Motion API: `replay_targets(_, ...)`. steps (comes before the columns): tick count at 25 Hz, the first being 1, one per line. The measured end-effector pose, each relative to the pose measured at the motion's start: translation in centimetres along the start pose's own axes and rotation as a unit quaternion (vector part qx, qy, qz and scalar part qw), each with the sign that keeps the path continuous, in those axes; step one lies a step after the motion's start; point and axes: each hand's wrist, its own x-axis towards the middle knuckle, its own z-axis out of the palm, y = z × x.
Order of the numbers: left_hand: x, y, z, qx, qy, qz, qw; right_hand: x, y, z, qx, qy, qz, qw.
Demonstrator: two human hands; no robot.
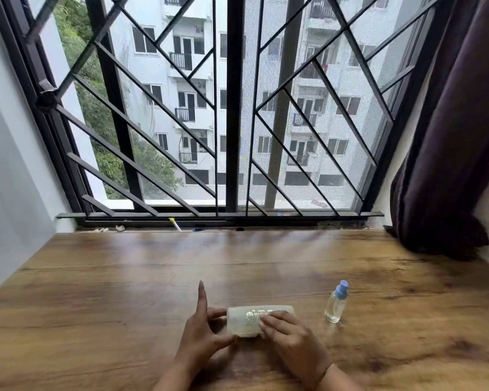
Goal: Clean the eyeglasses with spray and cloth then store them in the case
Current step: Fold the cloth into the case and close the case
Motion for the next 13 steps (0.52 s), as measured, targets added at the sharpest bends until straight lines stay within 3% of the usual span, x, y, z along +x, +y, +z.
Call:
replay_targets(2, -0.1, 0.0, 0.0, 0.000, 0.006, 0.004, 1.000, 1.1, -0.8, -0.5, 0.090, 0.081, 0.177, 0.977)
replay_targets(4, -0.1, 0.0, 0.1, 0.000, 0.016, 0.000, 1.000, 2.5, -1.0, -1.3, 0.187, 0.152, 0.432, 0.869)
replay_targets(6, -0.1, 0.0, 0.1, -0.002, 0.019, -0.007, 1.000, 2.5, 0.3, -1.3, 0.265, 0.118, 0.600, 0.746)
replay_targets(10, 0.0, 0.4, 0.2, 0.037, 0.017, -0.012, 0.999, 2.4, 1.2, -1.4, 0.412, 0.088, 0.685, 0.594)
replay_targets(13, 0.6, 0.1, 0.1, 0.043, 0.024, -0.027, 0.998, 2.9, 0.5, -2.0, 0.462, 0.086, 0.692, 0.548)
